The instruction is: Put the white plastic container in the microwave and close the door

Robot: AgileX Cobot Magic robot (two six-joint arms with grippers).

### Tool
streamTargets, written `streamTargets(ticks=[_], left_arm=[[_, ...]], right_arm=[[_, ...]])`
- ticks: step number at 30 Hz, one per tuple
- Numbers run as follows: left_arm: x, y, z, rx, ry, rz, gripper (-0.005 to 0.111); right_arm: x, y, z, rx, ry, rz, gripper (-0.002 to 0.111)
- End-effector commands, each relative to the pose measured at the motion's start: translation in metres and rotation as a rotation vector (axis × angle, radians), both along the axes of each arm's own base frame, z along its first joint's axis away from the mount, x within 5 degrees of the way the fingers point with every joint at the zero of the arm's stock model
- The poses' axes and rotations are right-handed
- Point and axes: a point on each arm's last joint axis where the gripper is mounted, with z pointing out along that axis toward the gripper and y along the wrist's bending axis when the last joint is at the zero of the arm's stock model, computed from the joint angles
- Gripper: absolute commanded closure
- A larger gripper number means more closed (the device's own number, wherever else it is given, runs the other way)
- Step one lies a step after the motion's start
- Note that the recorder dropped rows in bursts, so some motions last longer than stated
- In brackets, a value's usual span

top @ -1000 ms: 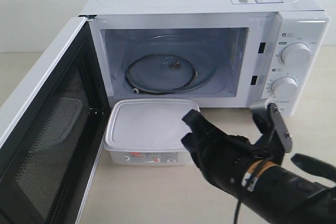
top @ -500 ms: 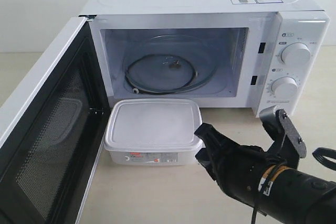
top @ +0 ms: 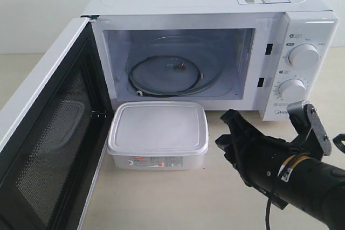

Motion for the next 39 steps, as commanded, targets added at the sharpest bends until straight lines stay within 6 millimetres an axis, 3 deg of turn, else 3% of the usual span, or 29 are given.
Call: streamTargets(ticks=[1, 6, 10, 19, 21, 28, 35, 39], left_arm=[[0.0, 0.0, -0.001, -0.002, -0.003, -0.004, 0.102], [0.0, 0.0, -0.001, -0.002, -0.003, -0.004, 0.102], [0.0, 0.0, -0.001, -0.002, -0.003, -0.004, 0.102], [0.0, 0.0, -0.001, -0.002, -0.003, -0.004, 0.102], [0.0, 0.0, -0.001, -0.002, -0.003, -0.004, 0.102], [0.0, 0.0, -0.001, -0.002, -0.003, -0.004, 0.102], [0.0, 0.0, -0.001, -0.002, -0.003, -0.004, 0.102], [0.0, 0.0, -0.001, -0.002, -0.003, -0.004, 0.102]], right_arm=[[0.013, 0.001, 0.006, -0.022, 0.004, 0.072, 0.076], [0.035, 0.011, 0.02, -0.072, 0.028, 0.138, 0.058], [0.05, 0.011, 0.017, -0.11, 0.122, 0.127, 0.058], [0.07, 0.022, 0.006, -0.161, 0.138, 0.165, 0.059], [0.074, 0.024, 0.004, -0.17, 0.147, 0.171, 0.063], [0.074, 0.024, 0.001, -0.189, 0.195, 0.176, 0.109], [0.06, 0.018, -0.007, -0.301, 0.346, 0.239, 0.108], [0.04, 0.034, 0.012, -0.342, 0.333, 0.348, 0.108]])
